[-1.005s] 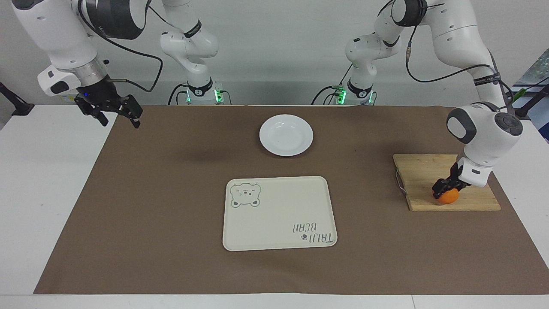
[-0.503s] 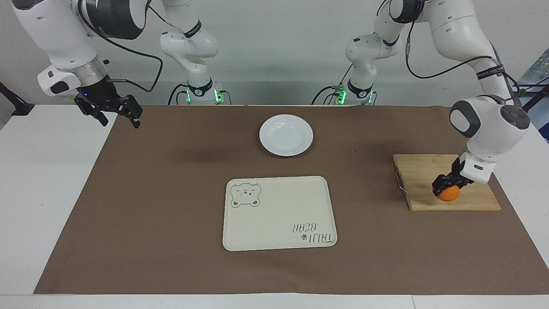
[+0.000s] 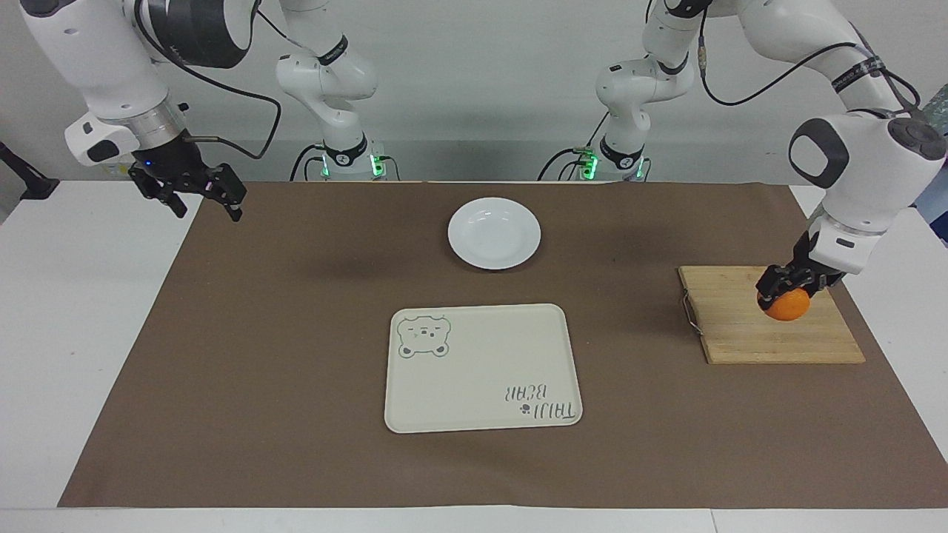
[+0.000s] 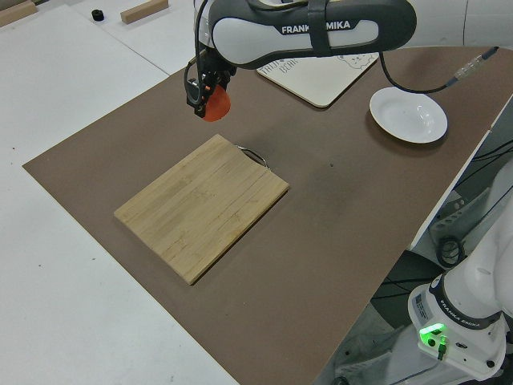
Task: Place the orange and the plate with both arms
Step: 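Carry the orange with the left gripper over the white plate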
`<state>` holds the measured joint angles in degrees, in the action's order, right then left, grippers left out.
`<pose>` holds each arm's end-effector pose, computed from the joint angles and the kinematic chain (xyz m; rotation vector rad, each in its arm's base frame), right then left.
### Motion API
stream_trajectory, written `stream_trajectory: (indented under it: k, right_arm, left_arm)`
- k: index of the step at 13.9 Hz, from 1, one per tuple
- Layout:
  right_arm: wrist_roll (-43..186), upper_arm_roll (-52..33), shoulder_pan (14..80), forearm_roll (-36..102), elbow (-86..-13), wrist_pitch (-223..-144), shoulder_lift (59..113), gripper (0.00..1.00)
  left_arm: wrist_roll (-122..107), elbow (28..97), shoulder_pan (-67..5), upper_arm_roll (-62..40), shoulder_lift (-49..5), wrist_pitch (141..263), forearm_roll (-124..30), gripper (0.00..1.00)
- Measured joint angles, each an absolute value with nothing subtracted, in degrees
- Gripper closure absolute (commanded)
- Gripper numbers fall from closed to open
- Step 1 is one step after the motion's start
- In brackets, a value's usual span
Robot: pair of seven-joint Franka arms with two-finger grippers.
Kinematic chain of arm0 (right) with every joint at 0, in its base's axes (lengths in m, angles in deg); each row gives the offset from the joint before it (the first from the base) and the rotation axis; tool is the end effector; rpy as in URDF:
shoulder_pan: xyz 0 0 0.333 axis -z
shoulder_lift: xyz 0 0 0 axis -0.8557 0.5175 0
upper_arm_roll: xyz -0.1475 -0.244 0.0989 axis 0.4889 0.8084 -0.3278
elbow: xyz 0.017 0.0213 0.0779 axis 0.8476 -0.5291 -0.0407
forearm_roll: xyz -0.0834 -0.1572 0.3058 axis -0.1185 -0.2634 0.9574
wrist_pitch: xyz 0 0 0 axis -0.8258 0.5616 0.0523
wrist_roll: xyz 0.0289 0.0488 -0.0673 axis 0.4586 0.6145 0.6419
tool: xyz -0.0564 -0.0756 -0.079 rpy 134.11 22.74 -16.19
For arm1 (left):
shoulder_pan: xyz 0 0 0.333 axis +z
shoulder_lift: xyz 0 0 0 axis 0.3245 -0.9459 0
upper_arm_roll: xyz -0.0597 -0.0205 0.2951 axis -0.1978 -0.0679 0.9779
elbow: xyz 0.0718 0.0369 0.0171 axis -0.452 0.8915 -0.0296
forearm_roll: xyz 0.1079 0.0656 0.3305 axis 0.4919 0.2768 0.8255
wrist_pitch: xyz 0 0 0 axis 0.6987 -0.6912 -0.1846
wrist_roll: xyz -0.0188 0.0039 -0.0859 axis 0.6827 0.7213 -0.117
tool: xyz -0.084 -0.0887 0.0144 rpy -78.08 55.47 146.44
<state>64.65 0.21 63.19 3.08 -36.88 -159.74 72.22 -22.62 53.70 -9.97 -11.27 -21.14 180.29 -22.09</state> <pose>0.5228 -0.0627 0.5787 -3.1262 0.1653 -0.0221 0.5809 0.0607 0.4730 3.1275 0.1778 0.1998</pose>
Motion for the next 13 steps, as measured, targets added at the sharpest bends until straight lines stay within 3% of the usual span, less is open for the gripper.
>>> stream_trajectory:
  k: [4, 9, 13]
  right_arm:
    - [64.6, 0.2, 63.2, 3.1, -36.9, -159.7, 72.2, 0.0]
    - [64.6, 0.2, 63.2, 3.1, -36.9, -159.7, 72.2, 0.0]
    - [64.6, 0.2, 63.2, 3.1, -36.9, -159.7, 72.2, 0.0]
  left_arm:
    - [-22.3, 53.7, -12.8, -11.8, -16.9, 175.7, -22.2, 1.0]
    - [-12.3, 55.1, -23.7, -12.2, -16.2, 175.1, -22.3, 1.0]
    - [-7.5, 60.8, -30.7, -12.3, -12.8, 175.1, -24.7, 1.0]
